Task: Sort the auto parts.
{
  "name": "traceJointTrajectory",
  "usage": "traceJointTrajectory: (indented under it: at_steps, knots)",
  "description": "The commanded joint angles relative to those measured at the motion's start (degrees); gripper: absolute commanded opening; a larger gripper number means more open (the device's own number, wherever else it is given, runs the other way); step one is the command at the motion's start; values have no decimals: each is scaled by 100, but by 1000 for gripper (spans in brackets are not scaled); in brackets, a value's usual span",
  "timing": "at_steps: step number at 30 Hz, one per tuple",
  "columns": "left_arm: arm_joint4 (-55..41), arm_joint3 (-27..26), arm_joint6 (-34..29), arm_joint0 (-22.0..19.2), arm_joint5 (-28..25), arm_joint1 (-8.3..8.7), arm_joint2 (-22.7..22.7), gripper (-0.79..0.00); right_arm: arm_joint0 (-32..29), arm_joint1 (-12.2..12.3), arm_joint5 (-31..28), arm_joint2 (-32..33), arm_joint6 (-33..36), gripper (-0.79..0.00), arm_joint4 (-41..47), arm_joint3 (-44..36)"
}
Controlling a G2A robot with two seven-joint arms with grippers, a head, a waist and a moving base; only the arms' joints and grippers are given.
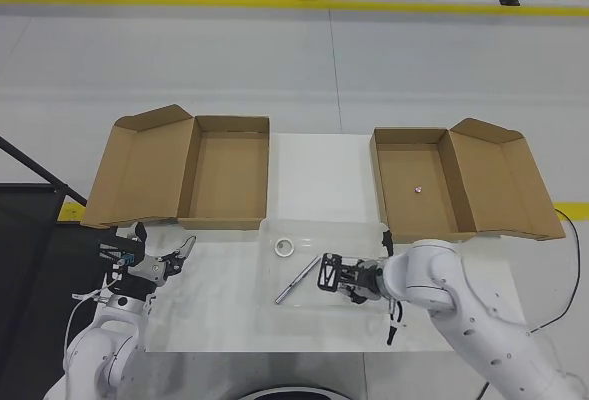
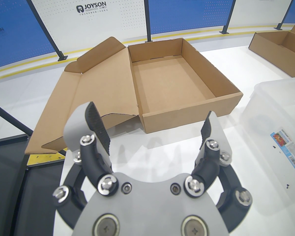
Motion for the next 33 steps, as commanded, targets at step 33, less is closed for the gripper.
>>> traceJointTrajectory:
  at_steps: [33]
  knots:
    - [0, 0, 0, 0, 0, 0, 0, 0, -489, 496, 549, 2100, -1676, -785, 389, -498]
